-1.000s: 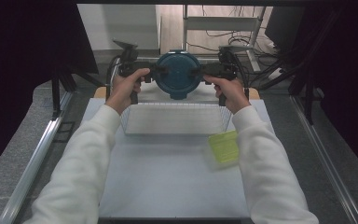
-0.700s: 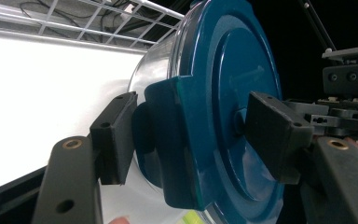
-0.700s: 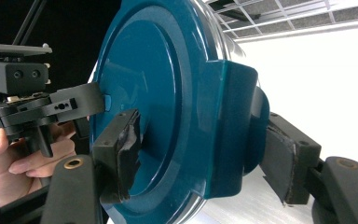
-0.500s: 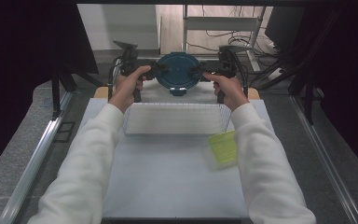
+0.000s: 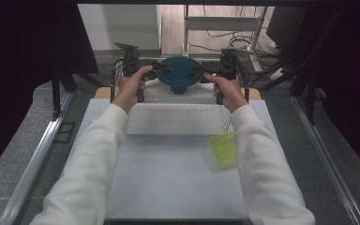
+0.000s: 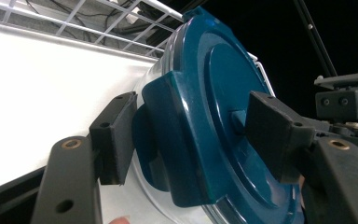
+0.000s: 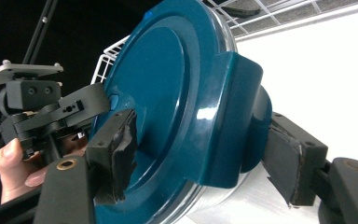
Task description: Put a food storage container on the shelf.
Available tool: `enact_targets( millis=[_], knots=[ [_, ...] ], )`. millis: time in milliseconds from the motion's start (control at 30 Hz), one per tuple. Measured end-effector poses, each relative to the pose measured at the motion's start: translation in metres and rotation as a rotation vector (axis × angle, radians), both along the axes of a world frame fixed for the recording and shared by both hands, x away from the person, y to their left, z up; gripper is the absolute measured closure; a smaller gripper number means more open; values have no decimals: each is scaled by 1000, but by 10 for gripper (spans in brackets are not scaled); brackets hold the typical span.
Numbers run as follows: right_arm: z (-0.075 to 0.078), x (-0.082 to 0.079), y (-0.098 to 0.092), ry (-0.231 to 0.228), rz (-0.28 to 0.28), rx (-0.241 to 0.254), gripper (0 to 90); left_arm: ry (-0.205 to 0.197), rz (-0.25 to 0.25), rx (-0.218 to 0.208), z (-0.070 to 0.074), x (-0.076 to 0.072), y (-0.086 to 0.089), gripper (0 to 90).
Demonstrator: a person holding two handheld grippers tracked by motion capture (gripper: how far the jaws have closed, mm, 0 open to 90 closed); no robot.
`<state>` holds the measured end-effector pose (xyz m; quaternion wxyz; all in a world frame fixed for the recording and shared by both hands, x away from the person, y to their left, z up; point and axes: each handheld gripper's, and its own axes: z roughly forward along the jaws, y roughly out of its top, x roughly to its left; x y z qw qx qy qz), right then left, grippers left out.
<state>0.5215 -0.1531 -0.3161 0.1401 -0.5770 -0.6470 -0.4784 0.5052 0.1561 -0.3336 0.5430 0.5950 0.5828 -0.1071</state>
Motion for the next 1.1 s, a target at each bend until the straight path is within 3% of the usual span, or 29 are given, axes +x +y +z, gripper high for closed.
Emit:
enact_targets(
  millis=[167, 233, 300, 333, 400, 467, 567, 667, 833, 1100],
  knots=[
    [0, 0, -1, -4, -1, 4, 306, -1, 2, 0, 0, 0, 0, 358],
    [0, -1, 0, -28, -6, -8, 298, -4, 4, 0, 0, 0, -1, 352],
    [2, -3, 1, -46, -27, -29, 250, -42, 37, 49, 3, -4, -3, 304],
    [4, -5, 2, -58, -34, -40, 220, -42, 37, 49, 3, -4, -3, 261],
    [8, -12, 4, -91, -54, -64, 167, -82, 69, 79, 9, -9, -1, 210],
    [14, -21, 4, -150, -68, -119, 122, -126, 85, 121, 14, -16, 0, 202],
    [23, -40, 3, -229, -86, -187, 105, -176, 65, 155, 23, -31, 1, 194],
    [27, -57, -4, -275, -41, -192, 110, -197, 23, 183, 26, -47, 3, 206],
    [29, -84, -17, -369, 35, -249, 164, -219, -45, 227, 22, -78, 5, 224],
    [10, -120, -42, -424, 91, -278, 200, -248, -152, 256, 1, -127, 12, 235]
  ],
)
